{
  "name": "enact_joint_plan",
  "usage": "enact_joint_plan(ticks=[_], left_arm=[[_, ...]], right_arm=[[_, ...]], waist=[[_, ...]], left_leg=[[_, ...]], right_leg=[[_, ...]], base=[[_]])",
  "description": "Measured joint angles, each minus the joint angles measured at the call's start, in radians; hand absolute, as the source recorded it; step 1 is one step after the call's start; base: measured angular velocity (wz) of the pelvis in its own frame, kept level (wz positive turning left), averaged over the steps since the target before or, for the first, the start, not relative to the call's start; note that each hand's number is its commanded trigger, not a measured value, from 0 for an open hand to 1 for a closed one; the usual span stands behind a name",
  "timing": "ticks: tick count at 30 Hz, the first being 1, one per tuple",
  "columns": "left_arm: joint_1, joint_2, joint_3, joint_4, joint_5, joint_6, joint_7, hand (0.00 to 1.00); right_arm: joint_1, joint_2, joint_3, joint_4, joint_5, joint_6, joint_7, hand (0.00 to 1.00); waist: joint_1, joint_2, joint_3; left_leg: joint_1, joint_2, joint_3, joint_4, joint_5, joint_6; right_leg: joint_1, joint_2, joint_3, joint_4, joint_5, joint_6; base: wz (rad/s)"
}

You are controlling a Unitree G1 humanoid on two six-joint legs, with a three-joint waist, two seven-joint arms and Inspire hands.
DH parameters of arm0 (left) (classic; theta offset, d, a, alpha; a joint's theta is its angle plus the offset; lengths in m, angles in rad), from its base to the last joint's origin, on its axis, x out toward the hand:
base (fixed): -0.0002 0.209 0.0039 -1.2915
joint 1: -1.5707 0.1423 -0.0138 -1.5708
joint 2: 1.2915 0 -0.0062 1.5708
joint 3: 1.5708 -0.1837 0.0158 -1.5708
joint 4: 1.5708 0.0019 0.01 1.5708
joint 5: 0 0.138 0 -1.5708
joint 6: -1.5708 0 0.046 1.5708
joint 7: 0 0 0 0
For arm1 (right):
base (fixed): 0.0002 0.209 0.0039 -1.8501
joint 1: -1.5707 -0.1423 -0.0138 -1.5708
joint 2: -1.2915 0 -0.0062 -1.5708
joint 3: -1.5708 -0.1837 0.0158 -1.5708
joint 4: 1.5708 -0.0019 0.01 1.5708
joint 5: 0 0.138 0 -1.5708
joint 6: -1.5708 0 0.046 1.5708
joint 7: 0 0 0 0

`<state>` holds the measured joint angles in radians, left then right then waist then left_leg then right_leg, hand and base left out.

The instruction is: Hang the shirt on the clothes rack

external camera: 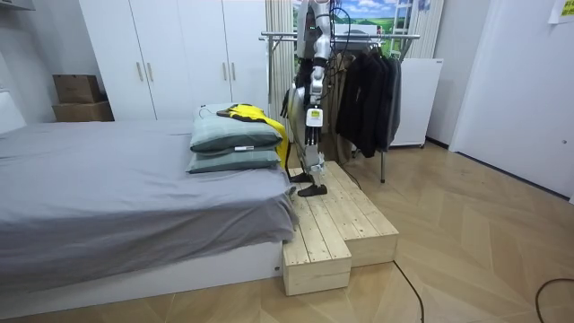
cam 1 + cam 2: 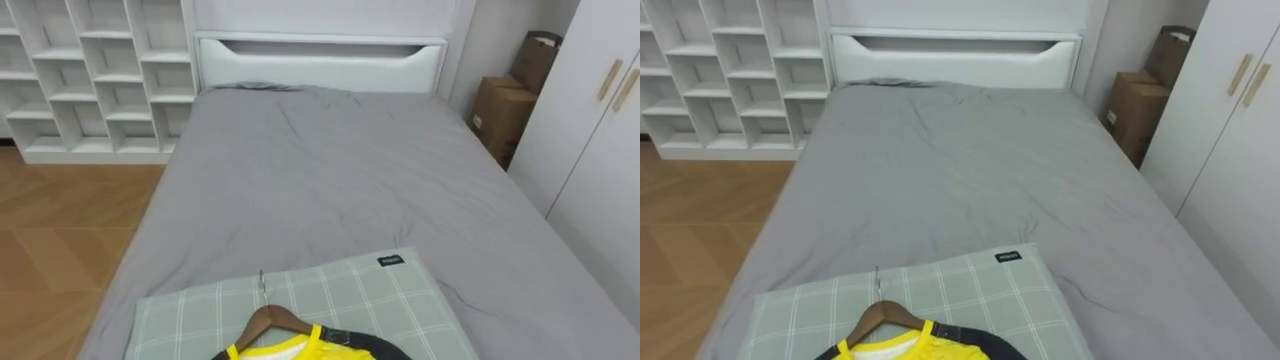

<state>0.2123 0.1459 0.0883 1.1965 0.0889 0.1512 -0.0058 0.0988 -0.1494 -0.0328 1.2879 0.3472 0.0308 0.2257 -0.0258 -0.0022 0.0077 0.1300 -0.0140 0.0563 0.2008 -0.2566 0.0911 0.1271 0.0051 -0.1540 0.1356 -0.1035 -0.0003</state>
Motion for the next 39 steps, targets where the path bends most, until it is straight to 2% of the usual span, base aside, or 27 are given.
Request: enact_joint_plan(ticks=[2,6,8,10,12,13,17,22,26,28,30,31,33,34,37,39], left_arm=[[0.008,-0.005,0.015,-0.022,-0.011,0.002,0.018,0.00],[0.024,-0.014,0.101,-0.073,-0.015,0.001,0.079,0.00],[0.023,-0.014,0.143,-0.087,-0.018,-0.009,0.117,0.00],[0.023,-0.012,0.165,-0.115,-0.020,-0.036,0.173,0.00],[0.024,-0.012,0.171,-0.141,-0.020,-0.050,0.206,0.00],[0.023,-0.012,0.173,-0.164,-0.019,-0.054,0.229,0.00],[0.022,-0.012,0.187,-0.228,-0.009,-0.080,0.322,0.00],[0.027,0.028,0.190,-0.316,-0.007,-0.125,0.471,0.00],[0.025,0.041,0.184,-0.368,0.005,-0.145,0.547,0.00],[0.029,0.041,0.183,-0.489,0.048,-0.146,0.585,0.00],[0.024,0.042,0.179,-0.549,0.085,-0.163,0.622,0.00],[0.024,0.042,0.171,-0.572,0.119,-0.167,0.638,0.00],[0.023,0.044,0.147,-0.601,0.200,-0.168,0.652,0.00],[0.023,0.044,0.140,-0.630,0.264,-0.168,0.653,0.00],[0.003,0.047,0.135,-0.711,0.393,-0.183,0.656,0.00],[-0.021,0.066,0.115,-0.725,0.431,-0.194,0.664,0.00]], right_arm=[[0.000,-0.001,0.001,0.000,0.000,0.012,-0.005,0.00],[-0.007,-0.002,-0.004,-0.002,-0.009,0.016,-0.024,0.00],[-0.008,-0.002,-0.010,-0.002,-0.027,0.015,-0.026,0.00],[-0.009,-0.002,-0.010,-0.003,-0.041,0.014,-0.028,0.00],[-0.009,-0.002,-0.012,-0.003,-0.048,0.014,-0.032,0.00],[-0.008,-0.004,-0.012,-0.003,-0.048,0.014,-0.037,0.00],[-0.001,-0.009,-0.009,-0.002,-0.044,0.012,-0.042,0.00],[0.002,-0.025,-0.011,-0.004,-0.060,0.011,-0.041,0.00],[0.003,-0.041,-0.009,-0.005,-0.069,-0.003,-0.041,0.00],[0.012,-0.044,-0.011,-0.005,-0.070,-0.012,-0.041,0.00],[0.010,-0.044,-0.021,-0.008,-0.084,-0.014,-0.041,0.00],[0.009,-0.044,-0.030,-0.011,-0.097,-0.018,-0.042,0.00],[0.011,-0.044,-0.032,-0.016,-0.109,-0.027,-0.049,0.00],[0.011,-0.044,-0.032,-0.018,-0.113,-0.032,-0.050,0.00],[0.011,-0.045,-0.031,-0.021,-0.115,-0.037,-0.051,0.00],[0.011,-0.049,-0.031,-0.018,-0.117,-0.040,-0.051,0.00]], waist=[[0.003,0.000,-0.0018],[0.010,0.002,-0.0048],[0.011,0.000,-0.0050],[0.015,0.000,-0.0053],[0.018,0.000,-0.0051],[0.023,0.005,-0.0080],[0.040,0.007,-0.0078],[0.055,0.021,-0.0071],[0.053,0.038,-0.0059],[0.052,0.039,-0.0044],[0.041,0.039,-0.0033],[0.030,0.037,-0.0007],[0.016,0.049,-0.0047],[0.007,0.045,-0.0028],[0.001,0.044,-0.0049],[-0.005,0.045,-0.0052]], left_leg=[[0.000,0.000,-0.004,0.000,0.000,0.000],[-0.001,0.001,-0.007,0.000,0.000,-0.001],[0.000,0.000,-0.010,-0.001,0.000,-0.001],[0.000,-0.001,-0.019,-0.001,0.000,-0.001],[0.001,-0.001,-0.025,-0.001,0.000,-0.001],[0.002,-0.002,-0.027,-0.001,0.001,-0.001],[0.003,-0.003,-0.037,0.000,0.001,-0.001],[0.004,-0.003,-0.043,0.000,0.001,-0.001],[0.005,-0.005,-0.043,0.000,0.001,-0.001],[0.001,-0.007,-0.058,0.002,0.002,-0.002],[0.002,-0.009,-0.063,0.001,0.002,-0.003],[0.002,-0.011,-0.066,0.001,0.002,-0.003],[0.004,-0.012,-0.066,0.001,0.002,-0.003],[0.004,-0.012,-0.066,0.000,0.003,-0.003],[0.002,-0.012,-0.064,-0.003,0.003,-0.004],[0.001,-0.013,-0.064,-0.003,0.003,-0.004]], right_leg=[[0.001,0.000,-0.005,0.000,-0.001,0.000],[0.002,0.000,-0.014,0.000,-0.005,-0.001],[0.003,-0.001,-0.015,0.001,-0.006,-0.001],[0.006,-0.002,-0.022,0.001,-0.007,0.000],[0.010,-0.002,-0.026,0.001,-0.008,0.001],[0.011,-0.002,-0.027,0.000,-0.008,0.001],[0.016,-0.002,-0.031,-0.001,-0.008,0.001],[0.019,-0.003,-0.035,-0.002,-0.009,0.002],[0.020,-0.004,-0.037,-0.002,-0.009,0.002],[0.020,-0.006,-0.040,-0.002,-0.010,0.003],[0.023,-0.007,-0.040,-0.002,-0.015,0.004],[0.025,-0.008,-0.042,-0.002,-0.017,0.004],[0.027,-0.009,-0.043,-0.003,-0.020,0.003],[0.026,-0.009,-0.043,-0.002,-0.021,0.003],[0.021,-0.009,-0.042,0.000,-0.024,0.003],[0.021,-0.009,-0.042,-0.001,-0.024,0.003]], base=[[0.08],[0.03],[0.03],[0.11],[0.10],[0.07],[0.07],[0.03],[0.01],[0.13],[0.11],[0.06],[0.02],[0.00],[-0.02],[0.00]])
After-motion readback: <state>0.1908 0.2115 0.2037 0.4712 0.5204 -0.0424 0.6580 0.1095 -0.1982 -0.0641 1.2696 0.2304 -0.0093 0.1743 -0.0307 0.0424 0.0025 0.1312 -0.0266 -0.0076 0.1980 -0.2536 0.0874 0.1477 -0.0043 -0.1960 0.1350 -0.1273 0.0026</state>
